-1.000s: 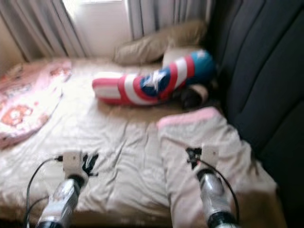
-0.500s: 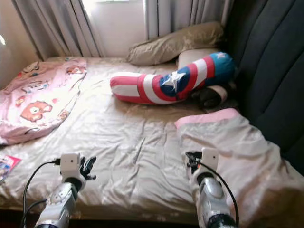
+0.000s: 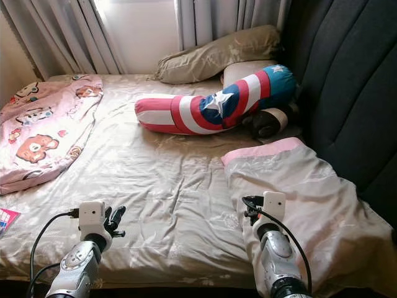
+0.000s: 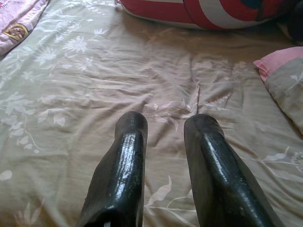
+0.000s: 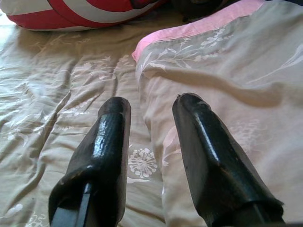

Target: Clean up the room

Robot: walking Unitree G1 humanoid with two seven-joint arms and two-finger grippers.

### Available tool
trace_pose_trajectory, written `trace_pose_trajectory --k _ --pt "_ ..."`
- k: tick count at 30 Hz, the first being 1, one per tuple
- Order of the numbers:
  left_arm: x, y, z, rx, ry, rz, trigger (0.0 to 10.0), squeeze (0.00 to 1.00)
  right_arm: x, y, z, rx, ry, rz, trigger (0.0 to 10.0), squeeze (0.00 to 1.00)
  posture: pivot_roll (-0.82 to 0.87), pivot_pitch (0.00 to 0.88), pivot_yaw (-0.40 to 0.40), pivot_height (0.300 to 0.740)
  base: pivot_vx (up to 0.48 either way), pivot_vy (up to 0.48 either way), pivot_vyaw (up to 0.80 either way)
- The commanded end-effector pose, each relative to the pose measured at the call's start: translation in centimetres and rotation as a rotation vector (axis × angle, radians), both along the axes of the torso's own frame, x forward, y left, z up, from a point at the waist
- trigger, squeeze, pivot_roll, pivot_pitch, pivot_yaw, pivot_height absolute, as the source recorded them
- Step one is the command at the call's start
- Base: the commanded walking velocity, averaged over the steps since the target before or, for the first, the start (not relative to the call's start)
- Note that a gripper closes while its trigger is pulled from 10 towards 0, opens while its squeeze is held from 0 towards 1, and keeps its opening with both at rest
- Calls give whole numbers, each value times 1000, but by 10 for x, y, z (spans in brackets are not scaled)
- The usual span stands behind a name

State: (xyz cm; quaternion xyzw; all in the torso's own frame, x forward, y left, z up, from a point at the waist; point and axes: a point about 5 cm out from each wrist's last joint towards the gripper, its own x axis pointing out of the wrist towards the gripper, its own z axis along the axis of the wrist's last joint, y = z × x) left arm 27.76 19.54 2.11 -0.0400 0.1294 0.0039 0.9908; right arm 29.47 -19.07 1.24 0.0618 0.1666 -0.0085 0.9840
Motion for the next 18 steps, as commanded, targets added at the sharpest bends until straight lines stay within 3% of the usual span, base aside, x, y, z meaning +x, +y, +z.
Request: trace_pose_trajectory --k 1,10,18 --pt "-1 0 -2 7 7 2 10000 0 4 -1 3 -25 6 2 10000 0 5 0 31 740 0 0 0" --pt "-1 0 -2 5 5 8 10000 0 4 3 3 -22 2 14 10000 0 6 0 29 740 0 0 -522" --pt "-1 1 -2 16 3 9 10000 0 5 2 5 -19 -22 2 10000 0 6 0 29 740 0 0 0"
